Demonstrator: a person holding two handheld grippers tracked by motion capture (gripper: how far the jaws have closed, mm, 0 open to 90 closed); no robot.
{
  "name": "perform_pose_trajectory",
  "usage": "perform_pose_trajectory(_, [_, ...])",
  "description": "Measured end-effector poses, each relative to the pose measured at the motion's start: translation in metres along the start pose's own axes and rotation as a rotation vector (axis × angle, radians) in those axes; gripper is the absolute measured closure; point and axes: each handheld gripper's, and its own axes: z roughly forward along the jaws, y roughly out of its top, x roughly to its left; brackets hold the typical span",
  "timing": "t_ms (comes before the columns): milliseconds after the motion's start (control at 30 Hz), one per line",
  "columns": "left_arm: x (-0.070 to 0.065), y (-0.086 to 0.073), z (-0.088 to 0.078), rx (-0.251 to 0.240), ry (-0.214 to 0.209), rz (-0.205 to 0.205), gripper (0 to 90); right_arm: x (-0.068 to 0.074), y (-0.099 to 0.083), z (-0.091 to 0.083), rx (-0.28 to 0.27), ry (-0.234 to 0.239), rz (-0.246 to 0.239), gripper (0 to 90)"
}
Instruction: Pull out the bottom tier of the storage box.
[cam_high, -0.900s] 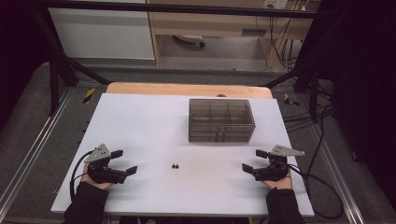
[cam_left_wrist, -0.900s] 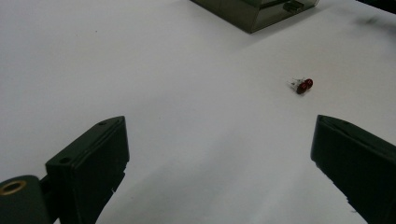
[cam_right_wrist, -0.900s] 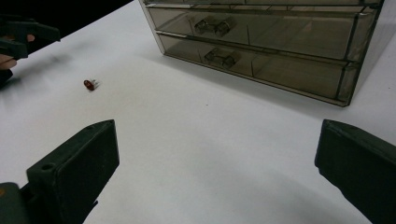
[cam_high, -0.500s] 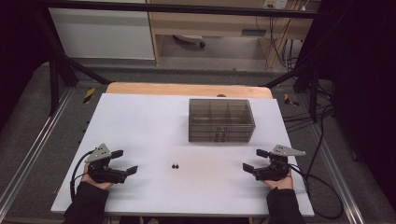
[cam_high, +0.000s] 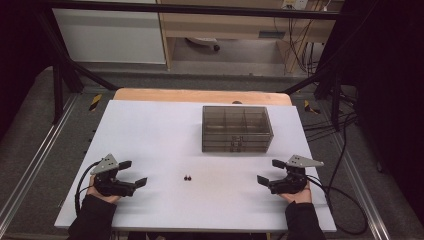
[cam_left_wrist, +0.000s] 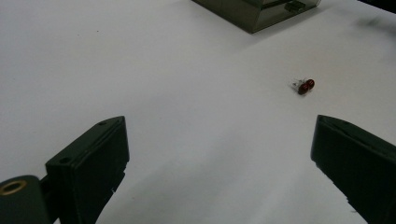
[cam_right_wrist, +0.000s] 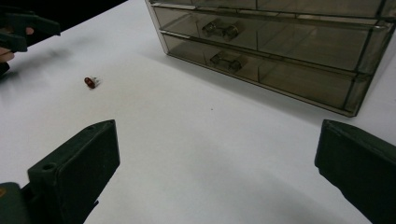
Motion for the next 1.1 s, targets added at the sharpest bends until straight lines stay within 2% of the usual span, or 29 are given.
perform_pose_trajectory(367, [0.0,0.0,0.0,0.002,0.0,-0.001,4.0,0.004,0.002,0.008,0.029,-0.005,-0.021,0.6])
perform_pose_trajectory(500, [0.0,0.0,0.0,0.0,0.001,-0.001,3.9,0.008,0.004,0.013,0.04,-0.012,-0.055,0.6])
perform_pose_trajectory(1100, [0.0,0.001,0.0,0.002,0.004,0.0,3.9,0.017,0.009,0.027,0.079,-0.035,-0.133,0.6])
